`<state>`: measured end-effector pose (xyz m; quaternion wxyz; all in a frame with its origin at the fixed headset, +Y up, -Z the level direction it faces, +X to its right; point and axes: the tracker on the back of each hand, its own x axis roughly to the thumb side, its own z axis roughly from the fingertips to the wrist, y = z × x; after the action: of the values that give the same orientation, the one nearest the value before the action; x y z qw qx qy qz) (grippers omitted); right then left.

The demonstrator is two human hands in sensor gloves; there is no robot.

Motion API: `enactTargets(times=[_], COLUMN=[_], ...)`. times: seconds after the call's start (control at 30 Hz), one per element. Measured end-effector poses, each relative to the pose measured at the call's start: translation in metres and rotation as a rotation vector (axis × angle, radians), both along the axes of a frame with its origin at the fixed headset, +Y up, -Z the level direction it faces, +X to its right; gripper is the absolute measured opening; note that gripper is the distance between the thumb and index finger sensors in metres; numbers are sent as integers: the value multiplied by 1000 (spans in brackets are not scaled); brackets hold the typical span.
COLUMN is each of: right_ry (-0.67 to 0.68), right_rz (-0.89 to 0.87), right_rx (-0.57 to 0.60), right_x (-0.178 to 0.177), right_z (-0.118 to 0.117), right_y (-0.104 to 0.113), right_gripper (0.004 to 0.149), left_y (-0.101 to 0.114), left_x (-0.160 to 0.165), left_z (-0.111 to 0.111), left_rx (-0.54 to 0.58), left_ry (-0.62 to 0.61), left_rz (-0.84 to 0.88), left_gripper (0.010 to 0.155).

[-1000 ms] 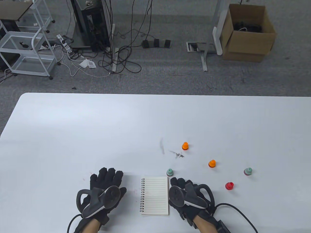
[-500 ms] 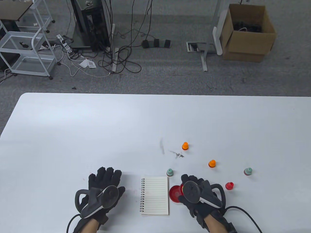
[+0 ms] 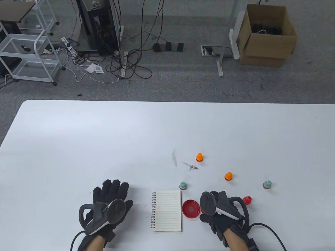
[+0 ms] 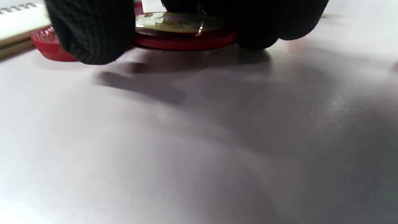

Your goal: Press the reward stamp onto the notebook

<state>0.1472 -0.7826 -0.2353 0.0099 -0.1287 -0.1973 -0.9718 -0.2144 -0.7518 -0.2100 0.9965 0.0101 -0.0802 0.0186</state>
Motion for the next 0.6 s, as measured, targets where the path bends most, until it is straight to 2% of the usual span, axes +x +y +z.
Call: enactTargets(times=[0.2,0.6], right_ry=[3,9], right_rz=[77,79], right_rx=[-19,-30], right_x=[-4,-6], right_z=[1,3], right_y=[-2,-2], right_gripper=[80,86], left_y=[1,2], left_x=[-1,-3], left_z=[0,1], left_rx=[4,10], left_ry=[5,22], left_rz=[1,6], left_gripper=[71,71])
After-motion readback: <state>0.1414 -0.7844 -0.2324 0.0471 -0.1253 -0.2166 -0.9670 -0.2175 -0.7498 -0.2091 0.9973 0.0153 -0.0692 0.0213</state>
